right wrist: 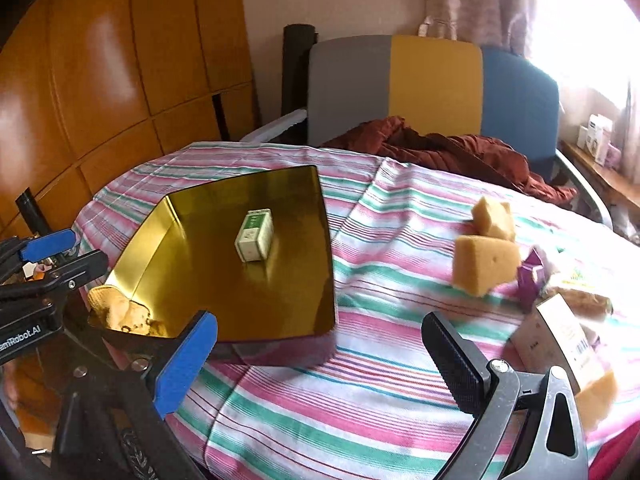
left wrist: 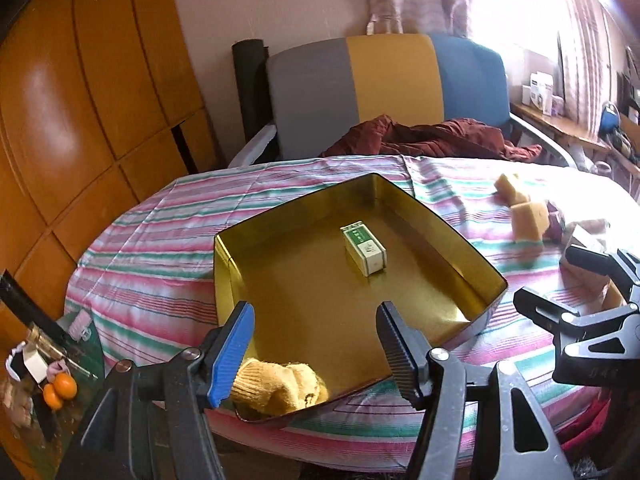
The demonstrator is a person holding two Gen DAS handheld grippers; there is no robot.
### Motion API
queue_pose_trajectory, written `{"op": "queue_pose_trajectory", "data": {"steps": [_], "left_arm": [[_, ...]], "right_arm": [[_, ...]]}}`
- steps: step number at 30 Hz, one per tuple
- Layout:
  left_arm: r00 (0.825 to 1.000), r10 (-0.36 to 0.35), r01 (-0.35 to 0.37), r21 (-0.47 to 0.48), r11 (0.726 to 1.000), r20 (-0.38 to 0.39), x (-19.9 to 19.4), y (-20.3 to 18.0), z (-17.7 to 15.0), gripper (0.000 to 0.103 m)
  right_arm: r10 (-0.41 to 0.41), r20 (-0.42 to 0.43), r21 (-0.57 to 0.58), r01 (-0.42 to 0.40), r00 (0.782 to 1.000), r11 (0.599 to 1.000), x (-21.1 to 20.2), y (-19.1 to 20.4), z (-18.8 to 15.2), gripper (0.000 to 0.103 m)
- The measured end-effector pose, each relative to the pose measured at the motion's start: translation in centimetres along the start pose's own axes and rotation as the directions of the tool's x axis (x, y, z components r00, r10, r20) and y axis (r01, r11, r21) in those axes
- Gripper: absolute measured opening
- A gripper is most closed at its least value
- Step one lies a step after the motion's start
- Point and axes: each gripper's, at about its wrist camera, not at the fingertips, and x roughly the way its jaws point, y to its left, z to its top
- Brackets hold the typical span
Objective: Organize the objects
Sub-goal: 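Move the left gripper back over the pile of items toward the beige box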
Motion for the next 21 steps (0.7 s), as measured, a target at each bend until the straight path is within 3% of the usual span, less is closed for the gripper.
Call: {"op": "queue_pose_trajectory", "data": {"steps": [21], "left_arm": [[0.997,-0.071,0.064,0.180,0.982,0.031,-0.9,-5.7,1.2,0.067]], "right_arm": [[-0.073,0.009,0.116,0.071,0.997,0.991,-2.0,-5.7,-1.2,0.103]]}}
